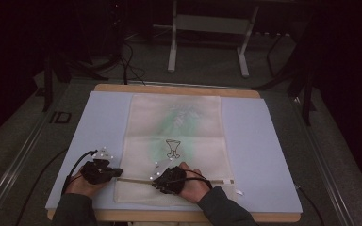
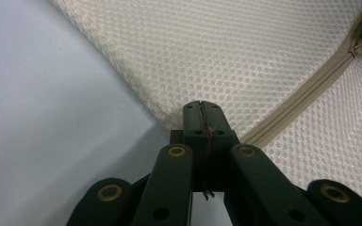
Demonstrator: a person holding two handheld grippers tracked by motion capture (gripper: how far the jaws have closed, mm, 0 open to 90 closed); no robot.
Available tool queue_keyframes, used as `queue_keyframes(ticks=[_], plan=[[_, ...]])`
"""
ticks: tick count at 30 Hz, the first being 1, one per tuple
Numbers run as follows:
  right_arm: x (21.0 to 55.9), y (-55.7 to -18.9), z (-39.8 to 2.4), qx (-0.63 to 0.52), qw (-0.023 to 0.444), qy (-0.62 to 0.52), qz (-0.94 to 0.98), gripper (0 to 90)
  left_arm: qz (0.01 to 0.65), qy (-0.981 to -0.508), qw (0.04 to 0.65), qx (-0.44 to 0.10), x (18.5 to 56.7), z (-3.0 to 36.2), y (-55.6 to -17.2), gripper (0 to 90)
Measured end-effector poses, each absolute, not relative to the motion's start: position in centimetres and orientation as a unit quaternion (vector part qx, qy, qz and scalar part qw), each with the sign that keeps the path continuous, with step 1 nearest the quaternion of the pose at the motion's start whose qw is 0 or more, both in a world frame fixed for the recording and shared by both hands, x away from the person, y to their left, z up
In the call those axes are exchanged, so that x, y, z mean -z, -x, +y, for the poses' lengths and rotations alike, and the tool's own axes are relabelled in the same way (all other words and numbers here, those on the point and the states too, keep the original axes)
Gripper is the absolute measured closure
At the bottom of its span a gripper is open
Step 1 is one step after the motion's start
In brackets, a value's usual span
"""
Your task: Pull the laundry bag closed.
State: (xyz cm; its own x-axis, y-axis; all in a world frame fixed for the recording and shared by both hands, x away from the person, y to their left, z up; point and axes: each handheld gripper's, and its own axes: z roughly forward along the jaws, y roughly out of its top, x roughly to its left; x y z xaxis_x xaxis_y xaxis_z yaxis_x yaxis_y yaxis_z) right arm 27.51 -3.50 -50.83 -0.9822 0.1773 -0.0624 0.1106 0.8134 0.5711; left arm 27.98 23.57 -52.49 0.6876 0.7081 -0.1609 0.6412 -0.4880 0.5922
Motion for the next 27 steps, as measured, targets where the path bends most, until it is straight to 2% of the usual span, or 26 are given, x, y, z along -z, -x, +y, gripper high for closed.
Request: queue_keyframes(ticks=[27], plan=[[50.9,-27.5,-5.1,-0.288,0.062,-0.083,0.952,82.3,0.394,-0.86,0.322,-0.051,52.5,23.6,-28.0,89.7]])
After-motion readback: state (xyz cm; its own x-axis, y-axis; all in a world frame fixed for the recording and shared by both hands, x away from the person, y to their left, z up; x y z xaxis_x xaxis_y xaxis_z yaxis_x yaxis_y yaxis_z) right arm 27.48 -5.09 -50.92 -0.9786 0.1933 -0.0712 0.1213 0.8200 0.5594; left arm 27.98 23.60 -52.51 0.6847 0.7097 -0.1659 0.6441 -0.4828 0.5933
